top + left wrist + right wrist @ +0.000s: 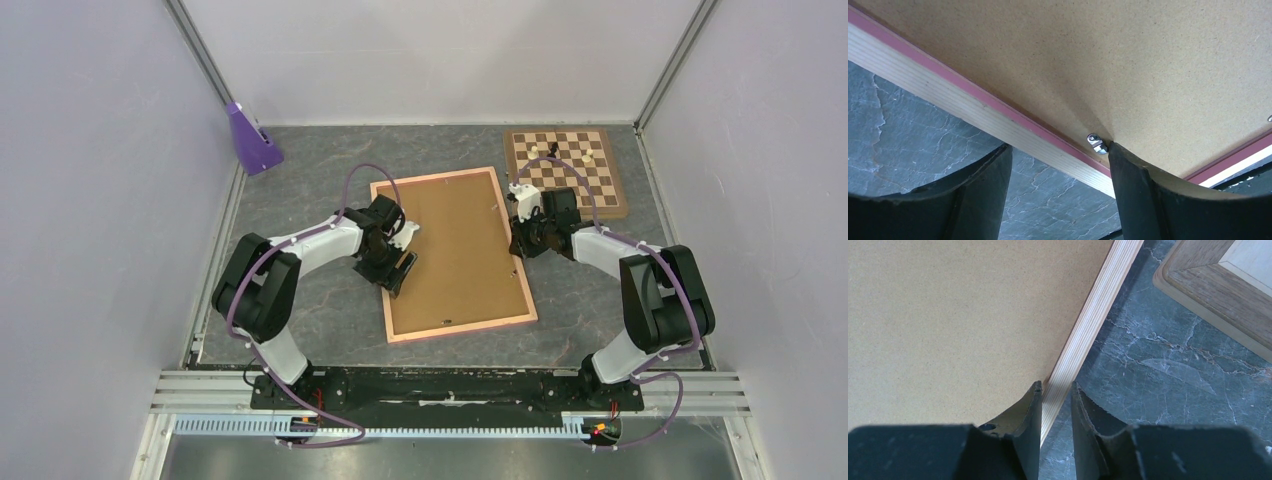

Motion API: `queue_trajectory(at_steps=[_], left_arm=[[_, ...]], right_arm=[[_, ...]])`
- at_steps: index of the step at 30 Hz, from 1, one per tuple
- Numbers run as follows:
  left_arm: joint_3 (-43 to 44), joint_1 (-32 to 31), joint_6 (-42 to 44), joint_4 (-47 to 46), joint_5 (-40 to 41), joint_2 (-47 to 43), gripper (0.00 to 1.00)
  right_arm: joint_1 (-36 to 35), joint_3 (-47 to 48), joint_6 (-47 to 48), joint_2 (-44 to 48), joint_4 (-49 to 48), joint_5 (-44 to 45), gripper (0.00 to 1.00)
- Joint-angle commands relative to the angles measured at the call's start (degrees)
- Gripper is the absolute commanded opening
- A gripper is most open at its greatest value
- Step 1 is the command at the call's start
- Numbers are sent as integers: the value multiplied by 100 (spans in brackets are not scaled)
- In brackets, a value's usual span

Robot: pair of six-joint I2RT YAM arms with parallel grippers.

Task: Put the photo into the frame
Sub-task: Install the photo frame at the center of the board.

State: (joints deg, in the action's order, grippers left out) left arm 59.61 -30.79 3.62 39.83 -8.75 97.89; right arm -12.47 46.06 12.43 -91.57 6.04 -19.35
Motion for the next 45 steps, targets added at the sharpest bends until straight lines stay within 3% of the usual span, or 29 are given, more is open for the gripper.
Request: queue_trajectory(at_steps=[1, 20, 22, 25, 26, 34, 37, 39, 45], left_arm=[[120, -26, -195, -275, 188, 90, 75], [24, -24, -43, -405, 224, 26, 44], [15, -24, 9, -422, 203, -19, 34], [-35, -29, 77, -496, 148, -85, 4], [-58, -26, 99, -516, 133, -107, 2], [-221, -33, 363, -755, 335, -281, 4], [-202, -33, 305, -750, 414, -264, 33], [-140, -32, 215, -706, 341, -193, 47], [-25, -24, 42, -696, 310, 102, 55]], right_arm=[[9, 96, 172, -18, -218, 35, 17], [8, 78, 251, -19, -192, 54, 17], [3, 76, 269, -22, -191, 29, 17], [0, 56, 291, -25, -200, -5, 17], [0, 52, 302, -26, -200, -1, 16], [4, 26, 451, -34, -191, 19, 16], [-1, 43, 463, -36, -184, -10, 16], [-1, 52, 463, -43, -181, -24, 16], [0, 34, 463, -43, -191, -35, 16]])
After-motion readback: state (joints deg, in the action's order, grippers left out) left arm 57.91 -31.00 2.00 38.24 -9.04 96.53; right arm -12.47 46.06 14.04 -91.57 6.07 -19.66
